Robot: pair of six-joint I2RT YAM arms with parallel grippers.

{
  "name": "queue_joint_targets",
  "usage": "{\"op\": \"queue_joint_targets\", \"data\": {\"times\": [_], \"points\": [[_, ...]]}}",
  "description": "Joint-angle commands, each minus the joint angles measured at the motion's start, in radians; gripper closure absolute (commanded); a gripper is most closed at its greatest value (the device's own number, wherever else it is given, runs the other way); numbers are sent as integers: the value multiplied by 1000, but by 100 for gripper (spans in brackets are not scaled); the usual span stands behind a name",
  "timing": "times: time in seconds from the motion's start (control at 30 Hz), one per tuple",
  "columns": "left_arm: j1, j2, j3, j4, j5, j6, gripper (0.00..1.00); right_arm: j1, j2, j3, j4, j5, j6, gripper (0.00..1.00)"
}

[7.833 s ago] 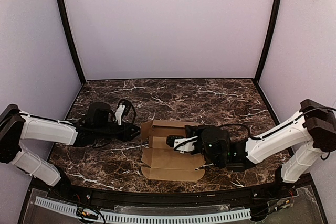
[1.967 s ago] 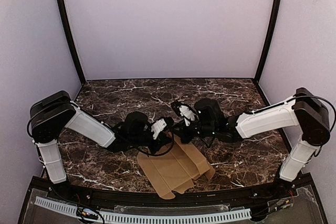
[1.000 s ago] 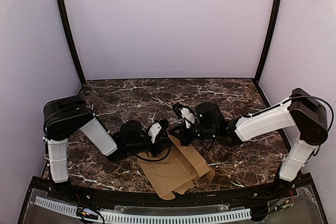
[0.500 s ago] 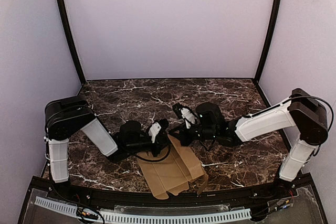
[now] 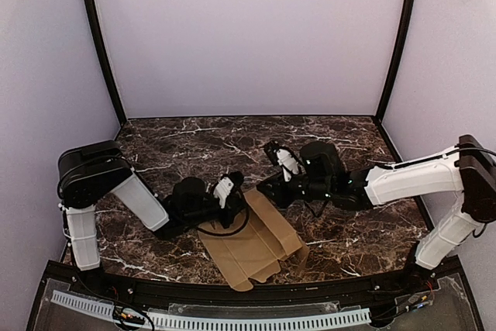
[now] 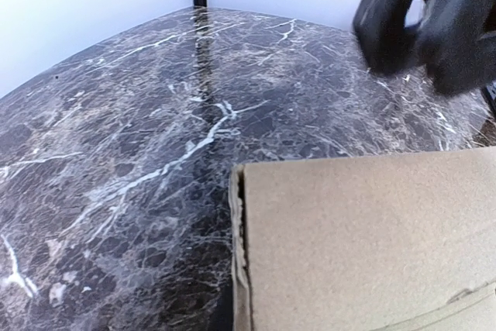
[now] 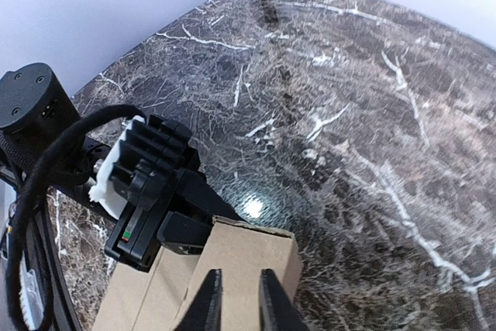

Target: Fold the paper box

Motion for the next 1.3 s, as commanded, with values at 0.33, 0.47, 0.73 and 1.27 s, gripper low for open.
{"op": "queue_joint_targets", "data": {"times": [0.33, 0.47, 0.73, 1.27], "points": [[-15, -181, -41, -243, -399, -183, 100, -4, -281, -36, -257, 117, -34, 40], [-28, -226, -20, -381, -502, -287, 100, -4, -316, -35, -324, 101, 4, 40], [-66, -273, 18, -620, -674, -465, 100, -3, -336, 0, -453, 59, 108, 42], [-214, -281, 32, -721, -954, -592, 99, -3, -141, 126, -533, 82, 338, 44]]}}
